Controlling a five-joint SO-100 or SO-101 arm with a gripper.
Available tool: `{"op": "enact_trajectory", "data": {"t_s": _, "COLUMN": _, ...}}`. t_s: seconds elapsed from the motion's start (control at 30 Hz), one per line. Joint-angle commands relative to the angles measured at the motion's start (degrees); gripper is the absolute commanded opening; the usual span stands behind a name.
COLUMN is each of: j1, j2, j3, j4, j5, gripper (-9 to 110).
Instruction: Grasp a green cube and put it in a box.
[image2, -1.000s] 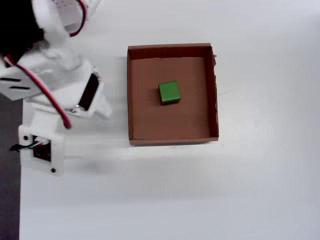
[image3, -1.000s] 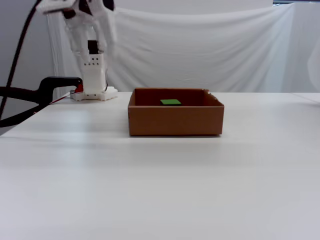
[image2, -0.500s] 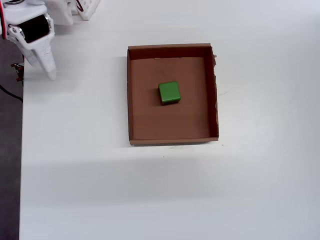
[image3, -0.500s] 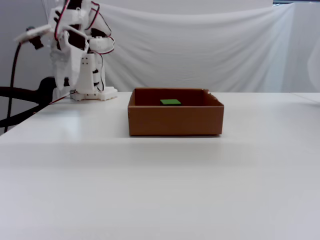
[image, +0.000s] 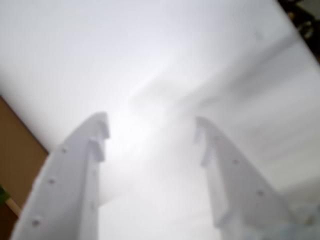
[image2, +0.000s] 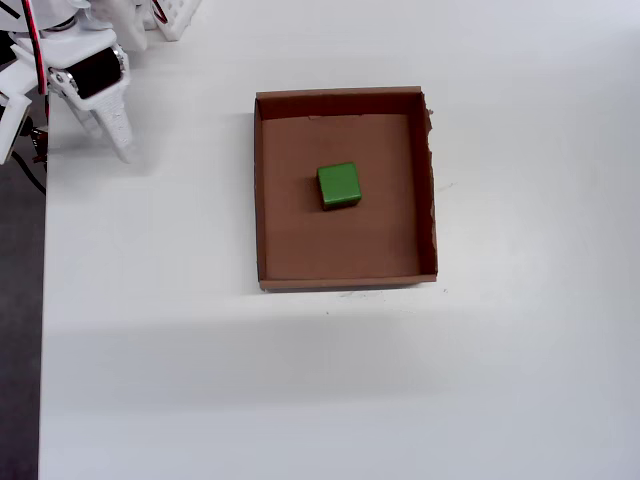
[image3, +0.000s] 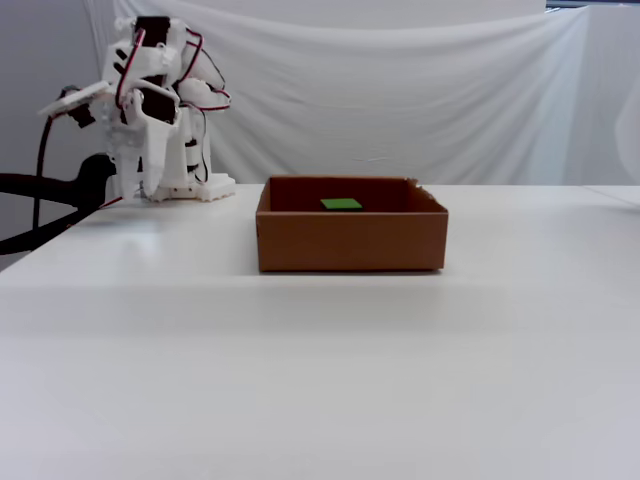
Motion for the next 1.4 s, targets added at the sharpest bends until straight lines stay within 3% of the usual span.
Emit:
{"op": "enact_trajectory", "data": {"t_s": 0.0, "j1": 0.4, "j2": -0.2, "j3": -0.4, "j4": 2.0, "j5": 0.4, "gripper": 22}}
{"op": "enact_trajectory", "data": {"t_s": 1.37, "j1": 0.4, "j2": -0.2, "j3": -0.4, "j4": 1.9, "j5": 2.9, "gripper": 22}}
